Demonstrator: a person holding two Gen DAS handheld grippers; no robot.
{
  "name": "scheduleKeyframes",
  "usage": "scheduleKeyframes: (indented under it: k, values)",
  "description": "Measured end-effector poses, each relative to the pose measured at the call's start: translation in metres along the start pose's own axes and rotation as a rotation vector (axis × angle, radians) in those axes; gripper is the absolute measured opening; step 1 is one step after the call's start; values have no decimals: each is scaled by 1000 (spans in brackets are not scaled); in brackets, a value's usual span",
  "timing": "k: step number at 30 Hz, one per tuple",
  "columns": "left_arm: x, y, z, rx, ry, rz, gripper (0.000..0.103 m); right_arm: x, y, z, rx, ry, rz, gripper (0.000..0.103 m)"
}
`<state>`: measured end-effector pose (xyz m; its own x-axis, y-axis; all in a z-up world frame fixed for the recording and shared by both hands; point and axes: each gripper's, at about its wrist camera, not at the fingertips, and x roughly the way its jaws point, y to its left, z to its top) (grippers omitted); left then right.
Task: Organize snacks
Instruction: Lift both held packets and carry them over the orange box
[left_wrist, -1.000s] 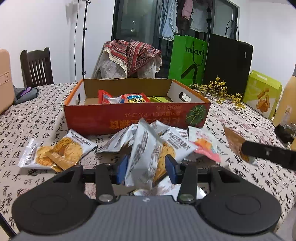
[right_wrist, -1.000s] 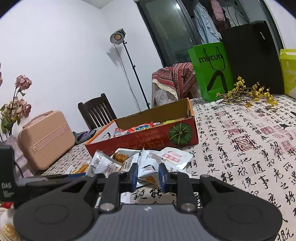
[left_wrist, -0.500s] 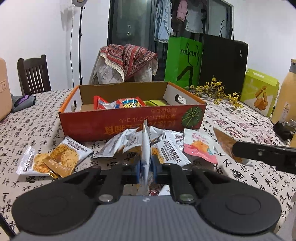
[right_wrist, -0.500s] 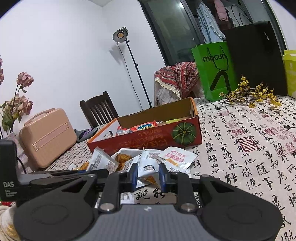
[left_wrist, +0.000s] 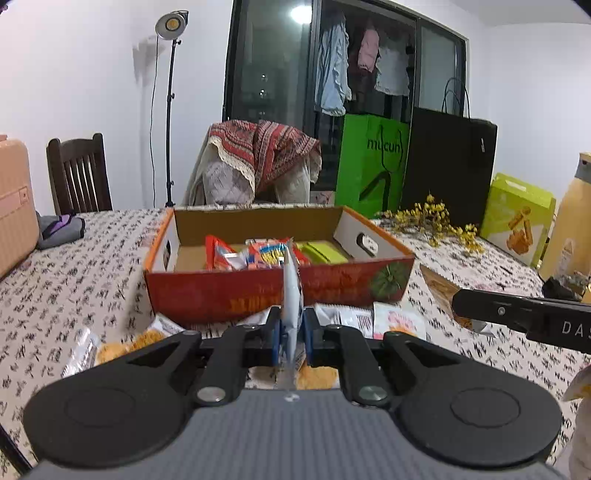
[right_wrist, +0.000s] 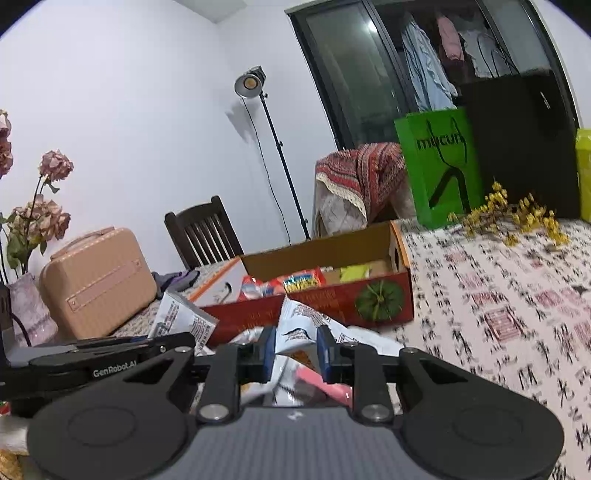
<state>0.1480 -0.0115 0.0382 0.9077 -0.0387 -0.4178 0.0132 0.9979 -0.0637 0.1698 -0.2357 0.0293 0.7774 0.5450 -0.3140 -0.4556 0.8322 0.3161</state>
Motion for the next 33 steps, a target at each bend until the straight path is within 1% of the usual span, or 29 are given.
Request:
scheduleKeyframes:
  k: [6,12,19,26,30,33]
  values:
    - [5,9,21,-19,-42,2,13,15,5,21,-19,-20,2,23]
    - [19,16,42,-25,-71,6,13,39,10,45,-37,-36,-1,23]
    - [46,29,64,-59,-87,21,13,76,10,73,-46,-49,-15,23]
    - [77,41,85,-95,-86,45,13,114,13,95,-65,-49,-47,23]
    - [94,48,93,-118,-89,62,13,138,12,104,-73,-39,-64,23]
    - [107,54,95,-142,-97,93,13,156,9,105,-76,-28,-76,23]
